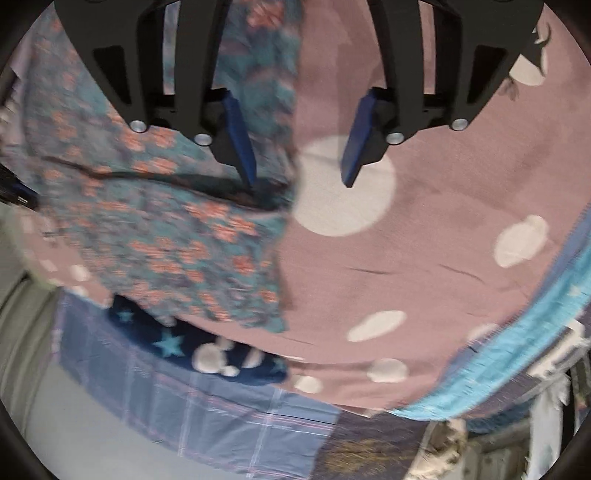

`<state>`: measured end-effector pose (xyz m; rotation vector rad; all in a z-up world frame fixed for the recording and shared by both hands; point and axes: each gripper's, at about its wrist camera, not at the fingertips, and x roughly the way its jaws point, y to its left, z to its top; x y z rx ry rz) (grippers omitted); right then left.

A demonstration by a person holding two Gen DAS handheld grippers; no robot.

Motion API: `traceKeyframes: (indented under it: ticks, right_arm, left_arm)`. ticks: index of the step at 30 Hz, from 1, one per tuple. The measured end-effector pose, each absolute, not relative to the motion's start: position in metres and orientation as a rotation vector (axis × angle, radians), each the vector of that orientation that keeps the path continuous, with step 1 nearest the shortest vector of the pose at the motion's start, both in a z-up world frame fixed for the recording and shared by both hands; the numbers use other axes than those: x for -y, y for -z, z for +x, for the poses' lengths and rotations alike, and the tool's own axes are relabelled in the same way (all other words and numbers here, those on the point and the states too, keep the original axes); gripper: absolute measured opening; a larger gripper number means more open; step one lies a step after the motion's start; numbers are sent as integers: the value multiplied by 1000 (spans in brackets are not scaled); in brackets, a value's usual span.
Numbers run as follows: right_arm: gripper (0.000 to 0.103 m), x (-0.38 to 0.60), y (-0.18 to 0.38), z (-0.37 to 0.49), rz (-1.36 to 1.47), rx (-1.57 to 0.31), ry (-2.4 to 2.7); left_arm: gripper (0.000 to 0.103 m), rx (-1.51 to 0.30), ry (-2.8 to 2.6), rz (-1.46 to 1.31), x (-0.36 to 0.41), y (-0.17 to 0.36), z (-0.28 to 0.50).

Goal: Fold small clothes

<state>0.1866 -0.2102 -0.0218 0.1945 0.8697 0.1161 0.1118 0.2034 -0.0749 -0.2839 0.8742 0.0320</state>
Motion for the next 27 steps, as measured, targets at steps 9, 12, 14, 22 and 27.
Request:
traceKeyframes:
  ticks: [9,12,14,22,27]
  right_arm:
    - [31,28,-23,228,-67,-869,-515]
    - [31,-54,-14,242,-176,-913,-637]
    - [32,-95,-6,250,-240,-936,-676]
    - [9,-194,64,284,-488,-1055,-611]
    - [0,-185,54,304,-204,-973,-664]
  left_arm:
    - [39,-870,46,-390,-222,77,154]
    - [24,-892,80,-422,-220,93,159]
    - [22,-866,88,-412,-218,95,156]
    - [13,-851,124,-368,-210,96,154]
    - [11,-846,75,-276,-202,90,145]
